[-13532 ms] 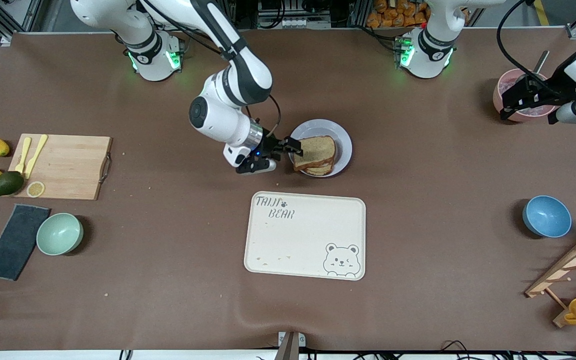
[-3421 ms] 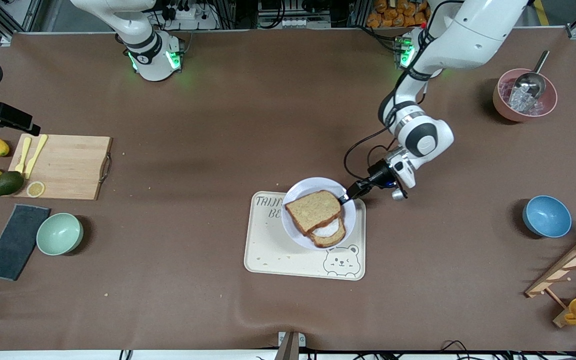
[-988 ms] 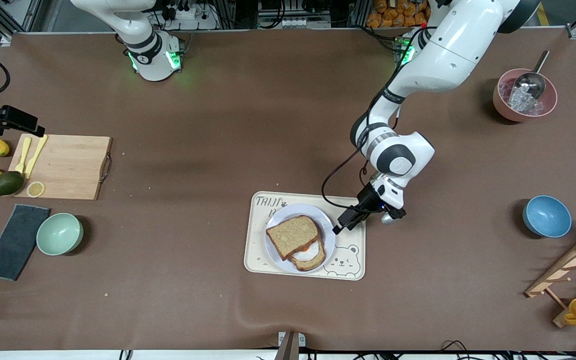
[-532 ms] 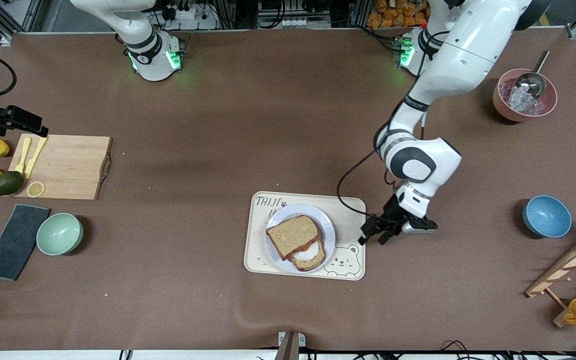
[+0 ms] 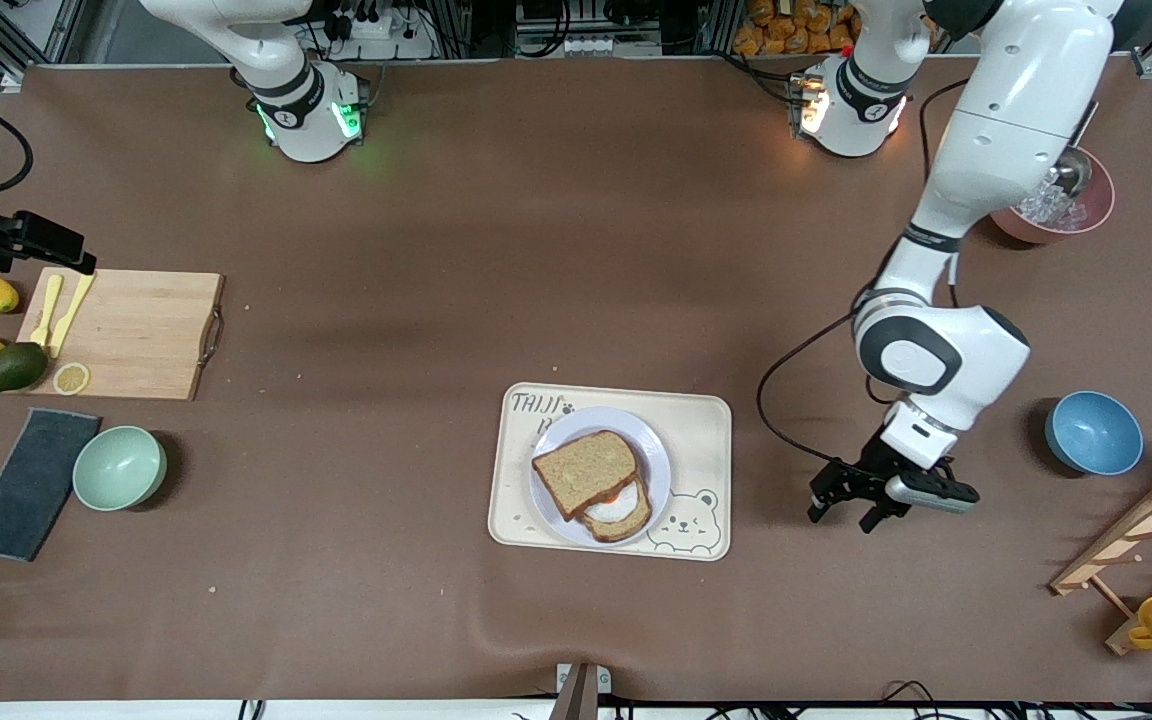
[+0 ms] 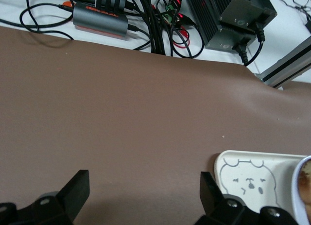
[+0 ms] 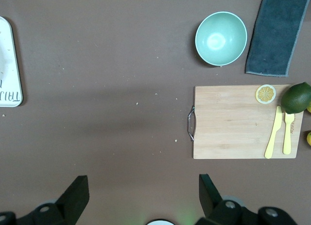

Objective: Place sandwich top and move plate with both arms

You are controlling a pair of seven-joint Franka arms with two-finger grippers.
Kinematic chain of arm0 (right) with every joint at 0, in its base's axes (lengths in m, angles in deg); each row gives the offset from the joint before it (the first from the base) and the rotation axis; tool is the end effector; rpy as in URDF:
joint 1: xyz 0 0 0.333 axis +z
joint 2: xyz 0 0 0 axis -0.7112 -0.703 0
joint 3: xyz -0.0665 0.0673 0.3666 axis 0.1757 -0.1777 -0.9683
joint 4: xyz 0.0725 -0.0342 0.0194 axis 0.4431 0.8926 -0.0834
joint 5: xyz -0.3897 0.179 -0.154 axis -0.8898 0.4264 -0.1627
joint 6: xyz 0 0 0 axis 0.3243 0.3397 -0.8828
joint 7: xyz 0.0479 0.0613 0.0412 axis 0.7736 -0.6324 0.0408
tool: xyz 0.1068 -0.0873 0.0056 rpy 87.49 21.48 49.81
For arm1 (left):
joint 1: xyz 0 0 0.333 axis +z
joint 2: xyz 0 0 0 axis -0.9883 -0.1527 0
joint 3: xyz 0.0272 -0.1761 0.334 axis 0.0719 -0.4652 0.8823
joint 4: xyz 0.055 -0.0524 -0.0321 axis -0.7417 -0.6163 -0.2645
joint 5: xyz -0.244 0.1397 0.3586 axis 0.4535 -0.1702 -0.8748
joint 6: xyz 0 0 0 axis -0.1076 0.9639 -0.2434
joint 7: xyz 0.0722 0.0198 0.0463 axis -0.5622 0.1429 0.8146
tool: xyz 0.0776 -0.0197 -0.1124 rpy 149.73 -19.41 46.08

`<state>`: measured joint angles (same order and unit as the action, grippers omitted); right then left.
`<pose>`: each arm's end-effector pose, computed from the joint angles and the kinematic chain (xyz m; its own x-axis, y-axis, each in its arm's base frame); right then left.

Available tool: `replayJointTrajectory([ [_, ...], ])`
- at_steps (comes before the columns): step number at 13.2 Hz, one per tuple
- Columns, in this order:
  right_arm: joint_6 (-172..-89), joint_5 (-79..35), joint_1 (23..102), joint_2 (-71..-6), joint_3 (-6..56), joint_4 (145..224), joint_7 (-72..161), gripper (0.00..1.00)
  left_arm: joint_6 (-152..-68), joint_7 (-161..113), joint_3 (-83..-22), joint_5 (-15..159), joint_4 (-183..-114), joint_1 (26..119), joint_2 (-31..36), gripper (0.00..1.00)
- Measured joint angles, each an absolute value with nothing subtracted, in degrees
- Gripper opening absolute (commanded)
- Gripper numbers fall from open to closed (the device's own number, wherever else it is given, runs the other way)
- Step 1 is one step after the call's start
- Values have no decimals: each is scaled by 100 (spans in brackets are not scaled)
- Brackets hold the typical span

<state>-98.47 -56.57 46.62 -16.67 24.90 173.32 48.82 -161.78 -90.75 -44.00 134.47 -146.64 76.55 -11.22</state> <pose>0.6152 -0.0377 0.6452 0.9918 -0.0568 -0.1147 -0.0610 -0.9976 -0.0337 0.7781 -0.1252 0.2023 0.8120 0.0699 0.5795 -0.1734 -0.9191 0.3538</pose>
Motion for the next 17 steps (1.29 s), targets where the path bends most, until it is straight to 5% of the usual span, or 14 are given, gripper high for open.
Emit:
replayJointTrajectory([
  [8, -9847, -5657, 4660, -1666, 2492, 17333, 4883, 100, -14256, -6707, -3564, 9863, -14242, 7755, -967, 100],
  [17, -9847, -5657, 4658, -1668, 2496, 17338, 4884, 100, -11559, -5042, -3024, 7762, -13957, 7708, 338, 100],
])
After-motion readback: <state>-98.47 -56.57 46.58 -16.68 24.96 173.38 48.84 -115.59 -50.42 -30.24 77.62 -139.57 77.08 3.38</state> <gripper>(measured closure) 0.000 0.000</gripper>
